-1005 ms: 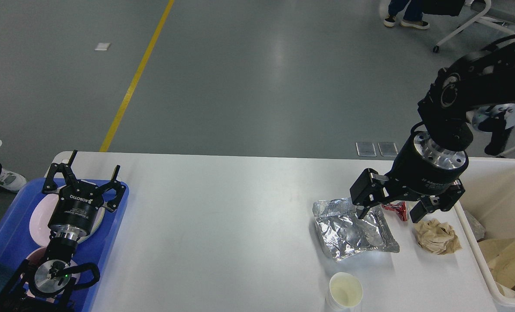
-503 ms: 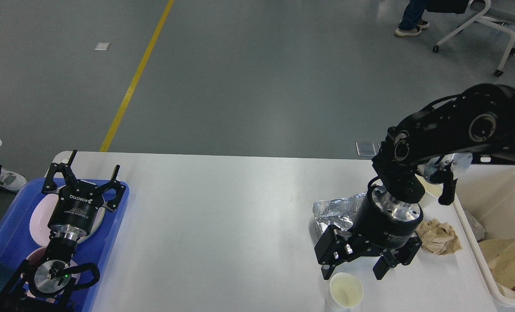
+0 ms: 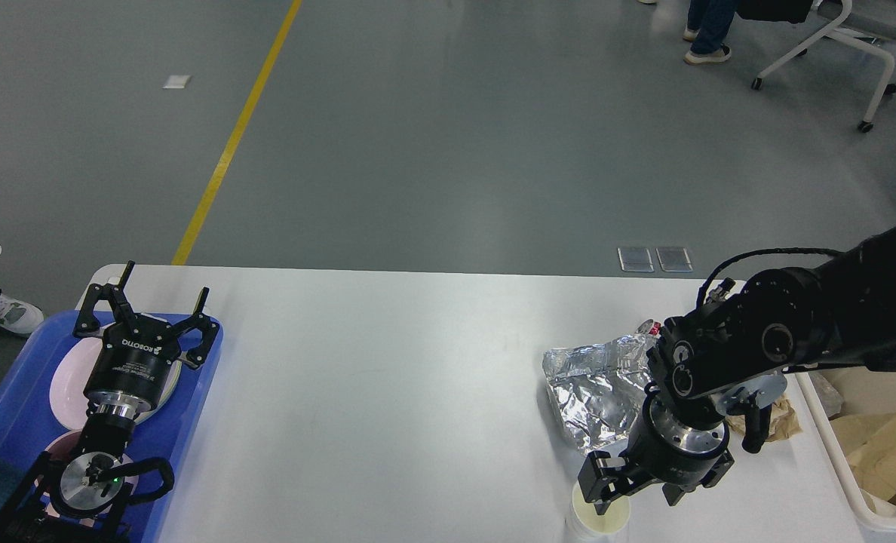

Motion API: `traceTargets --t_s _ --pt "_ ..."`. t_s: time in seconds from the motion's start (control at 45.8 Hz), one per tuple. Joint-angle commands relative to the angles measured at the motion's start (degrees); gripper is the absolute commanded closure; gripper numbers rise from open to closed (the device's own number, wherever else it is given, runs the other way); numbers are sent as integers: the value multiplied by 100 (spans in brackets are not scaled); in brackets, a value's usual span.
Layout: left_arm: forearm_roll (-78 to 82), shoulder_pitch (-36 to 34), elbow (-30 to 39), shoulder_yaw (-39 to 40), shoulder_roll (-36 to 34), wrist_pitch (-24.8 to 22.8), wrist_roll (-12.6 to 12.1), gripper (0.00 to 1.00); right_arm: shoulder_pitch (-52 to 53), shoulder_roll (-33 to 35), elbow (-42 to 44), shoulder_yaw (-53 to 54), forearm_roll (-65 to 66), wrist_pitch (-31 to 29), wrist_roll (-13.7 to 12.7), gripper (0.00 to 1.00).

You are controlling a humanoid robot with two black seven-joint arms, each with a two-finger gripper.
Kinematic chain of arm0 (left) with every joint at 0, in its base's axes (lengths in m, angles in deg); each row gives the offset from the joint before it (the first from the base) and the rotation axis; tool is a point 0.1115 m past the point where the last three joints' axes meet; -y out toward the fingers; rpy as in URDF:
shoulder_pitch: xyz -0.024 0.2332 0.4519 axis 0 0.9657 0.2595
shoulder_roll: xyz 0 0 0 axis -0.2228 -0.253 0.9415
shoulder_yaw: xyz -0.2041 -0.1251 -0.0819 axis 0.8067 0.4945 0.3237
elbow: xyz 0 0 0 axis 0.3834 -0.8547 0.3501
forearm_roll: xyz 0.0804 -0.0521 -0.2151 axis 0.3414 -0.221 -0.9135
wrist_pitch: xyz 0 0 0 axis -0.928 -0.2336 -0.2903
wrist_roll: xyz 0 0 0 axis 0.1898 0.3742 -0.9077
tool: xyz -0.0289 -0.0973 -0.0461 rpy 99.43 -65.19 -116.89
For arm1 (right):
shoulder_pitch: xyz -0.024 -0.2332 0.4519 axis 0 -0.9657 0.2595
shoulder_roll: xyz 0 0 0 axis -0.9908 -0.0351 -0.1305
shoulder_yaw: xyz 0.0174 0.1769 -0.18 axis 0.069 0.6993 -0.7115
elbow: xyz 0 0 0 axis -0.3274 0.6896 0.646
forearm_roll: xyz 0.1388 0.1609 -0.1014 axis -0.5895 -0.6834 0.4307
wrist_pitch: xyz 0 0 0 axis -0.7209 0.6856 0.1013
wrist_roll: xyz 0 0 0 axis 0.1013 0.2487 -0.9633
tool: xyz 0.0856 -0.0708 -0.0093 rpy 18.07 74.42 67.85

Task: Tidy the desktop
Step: 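Lower the right gripper toward the remaining paper cup near the robot, then grasp the remaining paper cup with the right gripper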

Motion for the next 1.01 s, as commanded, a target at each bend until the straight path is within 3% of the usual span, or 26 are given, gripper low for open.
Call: traceTargets --t_s 0.0,0.328,0.721,0.765,0.809,0.874,0.918,0.983 --pt "0 0 -1 0 0 6 8 4 -164 -7 63 23 49 88 -10 11" --pt "0 0 -1 0 0 -3 8 4 -1237 -175 1055 -135 58 791 -18 11" --pt "0 0 -1 0 -9 6 0 4 -1852 -429 1267 -232 32 1221 -10 14" --pt "0 0 -1 0 0 -3 0 4 -1879 -421 1267 -232 6 1327 -10 21" --pt "0 0 -1 0 0 6 0 4 -1887 -412 1267 -232 -12 1388 -18 37" --pt "0 0 -1 0 0 6 0 4 -1887 -368 1258 -240 -12 1371 -18 77" --pt "0 0 -1 0 -9 -3 0 4 -1887 -350 1249 -258 -21 1371 -18 98" --pt "0 0 -1 0 0 6 0 4 -1879 -307 1249 -258 -152 1371 -18 100"
